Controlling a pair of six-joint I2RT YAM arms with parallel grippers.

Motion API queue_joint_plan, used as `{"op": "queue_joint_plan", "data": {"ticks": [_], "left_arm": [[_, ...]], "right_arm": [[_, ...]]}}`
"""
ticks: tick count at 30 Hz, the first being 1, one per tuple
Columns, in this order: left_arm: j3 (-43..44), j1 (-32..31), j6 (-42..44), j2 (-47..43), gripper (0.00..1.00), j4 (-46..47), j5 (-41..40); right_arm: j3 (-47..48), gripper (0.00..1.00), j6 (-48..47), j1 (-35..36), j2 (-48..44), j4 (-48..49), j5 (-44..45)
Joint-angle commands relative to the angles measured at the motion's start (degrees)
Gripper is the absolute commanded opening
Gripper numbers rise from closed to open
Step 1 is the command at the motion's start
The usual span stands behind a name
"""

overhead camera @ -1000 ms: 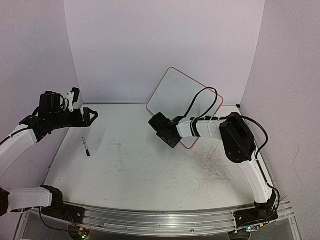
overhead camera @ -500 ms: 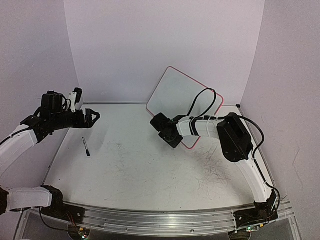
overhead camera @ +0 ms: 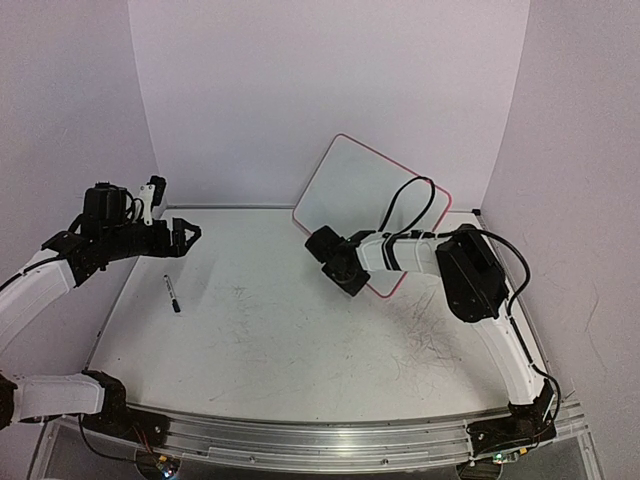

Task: Write a sentence on the whiteboard
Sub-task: Move the whiteboard to the center of the board.

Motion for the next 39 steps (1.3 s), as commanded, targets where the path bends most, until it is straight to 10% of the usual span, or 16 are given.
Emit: {"op": "queue_joint_plan", "data": {"ticks": [1,8,24,32,39], "left_arm": [[0.31,-0.19,0.73,-0.17,0.99,0.29,-0.62],[0.05,-0.15,0.65,0.53,0.99,0.29,-0.91],[-1.05,-0.10,-0.19,1.94,0.99,1.76,-0.81],[-4.67,-1.42,-11.14,3.52,0.97,9.79,10.97],[-9.88,-2.65,-21.24,-0.64,0.95,13.21,6.03]], "right_arm": [[-5.30,0.17,-2.90,-1.20,-3.70,-2.36,3.35],[-18.13,0.01,-14.16,-1.24,-10.24,8.61,1.13],[-55.99,0.00,-49.90,-0.54,-29.67,45.87,-14.70],[-72.11,0.00,-56.53,0.74,-38.09,60.33,-19.76],[-81.31,0.00,-60.33,2.25,-42.83,66.45,-19.91]]}}
